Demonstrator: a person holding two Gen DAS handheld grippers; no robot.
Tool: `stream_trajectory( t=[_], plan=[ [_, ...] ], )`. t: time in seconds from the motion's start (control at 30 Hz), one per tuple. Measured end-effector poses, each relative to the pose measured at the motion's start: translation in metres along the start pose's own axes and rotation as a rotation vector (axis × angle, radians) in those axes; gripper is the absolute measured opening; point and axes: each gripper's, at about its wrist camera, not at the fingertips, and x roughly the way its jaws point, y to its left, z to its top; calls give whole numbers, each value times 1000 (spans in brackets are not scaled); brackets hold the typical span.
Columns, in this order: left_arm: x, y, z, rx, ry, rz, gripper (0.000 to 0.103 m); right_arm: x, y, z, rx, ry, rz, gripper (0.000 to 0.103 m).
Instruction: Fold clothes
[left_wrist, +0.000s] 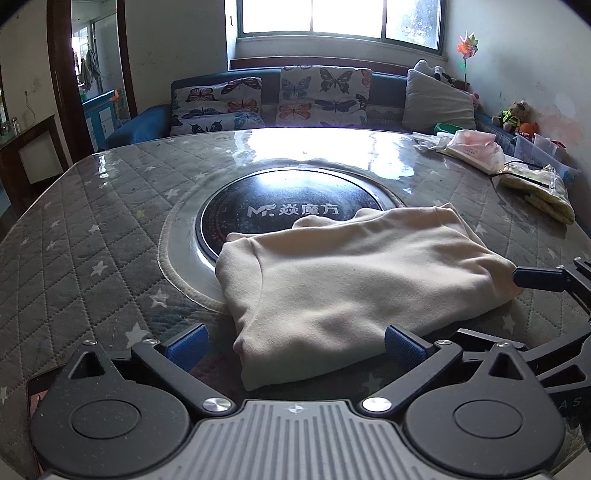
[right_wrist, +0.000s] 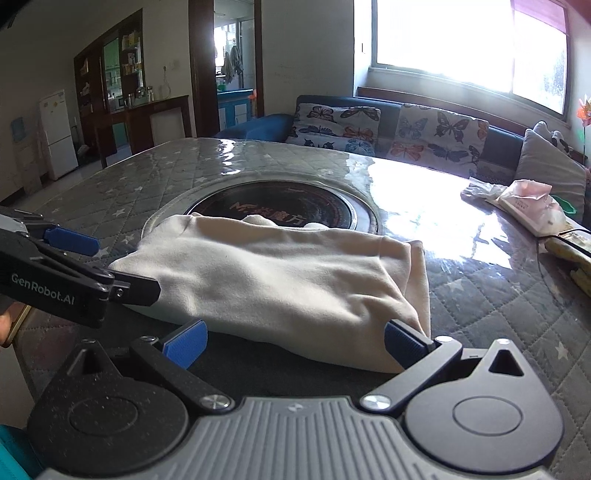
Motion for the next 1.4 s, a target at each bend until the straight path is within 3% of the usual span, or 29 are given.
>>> stream_trajectory(
  t=[0.23, 0.63, 0.93, 1.13, 1.2, 1.33, 1.4],
  plan=[
    [4, 15, 7, -45, 5, 13, 103, 2, -7, 9, 43, -15, 15, 100],
    [8, 46, 20, -128, 2, 46, 103, 10, 56, 13, -237, -23, 143, 92],
    [11, 69, 28, -199, 4, 64, 103, 32, 118, 18, -452, -36, 217, 79],
    [15, 70, 26, -253, 22, 37, 103, 45, 136, 13, -541, -25, 200, 66],
    [16, 69, 26, -262, 27, 27, 103, 49, 139, 12, -547, -22, 181, 57],
    [18, 69, 26, -288, 38, 13, 103, 50, 135, 15, -499, -29, 178, 45],
    [19, 70, 27, -308, 42, 8, 103, 49, 131, 18, -463, -34, 196, 34]
  ],
)
